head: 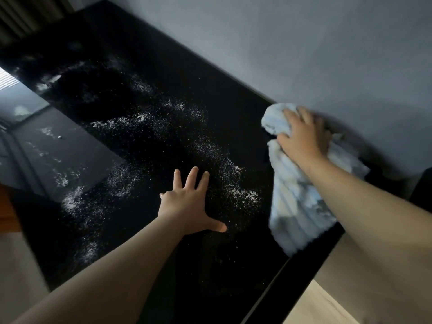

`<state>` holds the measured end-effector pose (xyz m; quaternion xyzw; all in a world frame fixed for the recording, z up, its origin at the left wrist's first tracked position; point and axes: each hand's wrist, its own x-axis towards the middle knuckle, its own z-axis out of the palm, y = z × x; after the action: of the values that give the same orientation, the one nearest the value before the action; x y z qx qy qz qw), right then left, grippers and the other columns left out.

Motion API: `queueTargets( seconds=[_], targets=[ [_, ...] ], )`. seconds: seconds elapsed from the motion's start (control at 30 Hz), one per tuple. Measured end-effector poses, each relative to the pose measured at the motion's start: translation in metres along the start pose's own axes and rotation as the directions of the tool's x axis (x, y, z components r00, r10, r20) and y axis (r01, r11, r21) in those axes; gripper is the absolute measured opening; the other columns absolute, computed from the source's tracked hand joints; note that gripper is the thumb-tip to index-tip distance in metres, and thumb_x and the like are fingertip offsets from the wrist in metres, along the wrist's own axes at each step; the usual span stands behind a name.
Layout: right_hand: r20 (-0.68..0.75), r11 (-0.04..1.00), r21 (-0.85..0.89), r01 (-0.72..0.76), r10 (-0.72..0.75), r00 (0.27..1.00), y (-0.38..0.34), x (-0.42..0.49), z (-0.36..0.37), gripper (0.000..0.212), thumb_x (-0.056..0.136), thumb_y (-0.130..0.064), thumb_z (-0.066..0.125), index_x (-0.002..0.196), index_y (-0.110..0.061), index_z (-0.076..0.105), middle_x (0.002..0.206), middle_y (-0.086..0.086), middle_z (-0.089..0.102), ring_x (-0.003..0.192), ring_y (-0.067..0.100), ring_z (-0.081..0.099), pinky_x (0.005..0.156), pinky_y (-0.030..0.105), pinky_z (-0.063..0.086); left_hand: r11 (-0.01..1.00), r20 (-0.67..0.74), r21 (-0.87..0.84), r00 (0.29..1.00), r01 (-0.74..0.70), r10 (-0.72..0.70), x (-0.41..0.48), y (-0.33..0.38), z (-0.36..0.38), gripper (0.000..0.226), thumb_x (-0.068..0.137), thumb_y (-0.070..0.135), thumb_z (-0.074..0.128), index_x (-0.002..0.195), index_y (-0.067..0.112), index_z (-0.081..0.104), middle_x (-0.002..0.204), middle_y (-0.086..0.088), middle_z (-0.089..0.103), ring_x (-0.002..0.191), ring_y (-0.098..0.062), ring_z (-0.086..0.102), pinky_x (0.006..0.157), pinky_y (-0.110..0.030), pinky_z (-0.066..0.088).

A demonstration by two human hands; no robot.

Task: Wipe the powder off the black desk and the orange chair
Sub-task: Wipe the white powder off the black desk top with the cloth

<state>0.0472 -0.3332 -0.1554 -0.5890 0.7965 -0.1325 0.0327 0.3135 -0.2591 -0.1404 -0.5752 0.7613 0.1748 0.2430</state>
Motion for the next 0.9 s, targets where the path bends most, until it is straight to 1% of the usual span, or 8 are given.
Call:
queueTargets(
  seconds=[0.07, 0.27, 0.4, 0.5, 0.6, 0.73, 0.83, 0.9],
  targets=[
    [0.047, 0.999, -0.02, -0.031, 0.032, 0.998, -0.017, -0.007, -0.001, 0.055, 0.081, -0.031, 0.054, 0.135, -0.033, 0.044, 0.146, 0.0, 0.035, 0.121, 0.036, 0.036, 0.096, 0.05, 0.036, 1.0, 0.005, 0.001, 1.0, 0.006, -0.006, -0.001, 0.001, 0.0, 0.134, 0.049, 0.088, 0.055, 0.146, 0.032, -0.018, 0.155, 0.008, -0.022, 0.143, -0.033, -0.018, 0.099, -0.055, 0.042],
    [0.046, 0.828, 0.069, 0.556, -0.56, 0.827, -0.017, -0.102, -0.004, 0.058, 0.071, -0.038, 0.039, 0.121, -0.024, 0.064, 0.125, 0.002, 0.062, 0.092, 0.036, 0.059, 0.072, 0.042, 0.049, 1.0, -0.017, -0.023, 1.0, 0.007, -0.007, 0.0, 0.0, 0.001, 0.134, 0.048, 0.087, 0.058, 0.146, 0.032, -0.015, 0.156, 0.009, -0.019, 0.143, -0.033, -0.017, 0.099, -0.056, 0.041],
    [-0.033, 0.993, -0.07, 0.095, -0.097, 0.995, 0.036, -0.05, -0.016, 0.054, 0.082, -0.031, 0.044, 0.136, -0.028, 0.047, 0.146, 0.003, 0.039, 0.114, 0.038, 0.042, 0.093, 0.046, 0.038, 0.998, -0.036, -0.06, 0.999, 0.014, -0.016, 0.0, 0.001, 0.003, 0.135, 0.047, 0.085, 0.061, 0.147, 0.034, -0.013, 0.156, 0.012, -0.018, 0.143, -0.031, -0.017, 0.101, -0.059, 0.039],
    [0.019, 0.987, -0.016, -0.163, 0.163, 0.986, 0.042, -0.045, -0.023, 0.056, 0.083, -0.025, 0.054, 0.138, -0.026, 0.043, 0.149, 0.005, 0.03, 0.119, 0.041, 0.037, 0.099, 0.048, 0.035, 0.996, -0.048, -0.088, 0.998, 0.028, -0.032, 0.0, 0.001, 0.004, 0.135, 0.045, 0.084, 0.063, 0.147, 0.035, -0.012, 0.156, 0.014, -0.017, 0.144, -0.029, -0.016, 0.101, -0.059, 0.037],
    [0.023, 0.997, -0.048, 0.068, -0.067, 0.998, 0.022, -0.091, -0.016, 0.054, 0.077, -0.027, 0.056, 0.131, -0.026, 0.051, 0.145, 0.005, 0.038, 0.102, 0.04, 0.048, 0.081, 0.043, 0.041, 0.995, -0.066, -0.097, 0.997, 0.033, -0.039, 0.0, 0.0, 0.006, 0.134, 0.045, 0.085, 0.062, 0.147, 0.036, -0.011, 0.156, 0.014, -0.016, 0.144, -0.028, -0.016, 0.101, -0.058, 0.038],
    [0.029, 0.908, 0.037, 0.417, -0.418, 0.908, 0.037, -0.125, -0.02, 0.054, 0.069, -0.025, 0.056, 0.123, -0.024, 0.062, 0.131, 0.008, 0.056, 0.094, 0.04, 0.056, 0.077, 0.046, 0.048, 0.992, -0.1, -0.128, 0.995, 0.011, -0.024, -0.005, -0.001, 0.012, 0.125, 0.052, 0.084, 0.059, 0.147, 0.037, -0.006, 0.156, 0.014, -0.014, 0.144, -0.027, -0.014, 0.107, -0.062, 0.025],
    [-0.071, 1.0, 0.018, -0.002, 0.003, 0.997, 0.078, -0.077, -0.029, 0.055, 0.077, -0.017, 0.058, 0.132, -0.02, 0.052, 0.139, 0.015, 0.041, 0.113, 0.044, 0.046, 0.097, 0.05, 0.039, 0.988, -0.144, -0.155, 0.989, -0.014, -0.009, -0.014, -0.001, 0.023, 0.111, 0.063, 0.082, 0.053, 0.148, 0.037, -0.002, 0.157, 0.012, -0.011, 0.145, -0.026, -0.015, 0.113, -0.058, 0.012],
    [-0.064, 0.957, 0.076, -0.281, 0.286, 0.956, 0.09, -0.059, -0.036, 0.056, 0.079, -0.022, 0.059, 0.134, -0.026, 0.045, 0.141, 0.011, 0.035, 0.117, 0.044, 0.041, 0.099, 0.051, 0.035, 0.987, -0.176, -0.162, 0.984, -0.02, -0.009, -0.021, 0.0, 0.029, 0.103, 0.07, 0.079, 0.049, 0.149, 0.036, -0.001, 0.158, 0.01, -0.009, 0.145, -0.026, -0.014, 0.114, -0.055, 0.008]
  ],
)
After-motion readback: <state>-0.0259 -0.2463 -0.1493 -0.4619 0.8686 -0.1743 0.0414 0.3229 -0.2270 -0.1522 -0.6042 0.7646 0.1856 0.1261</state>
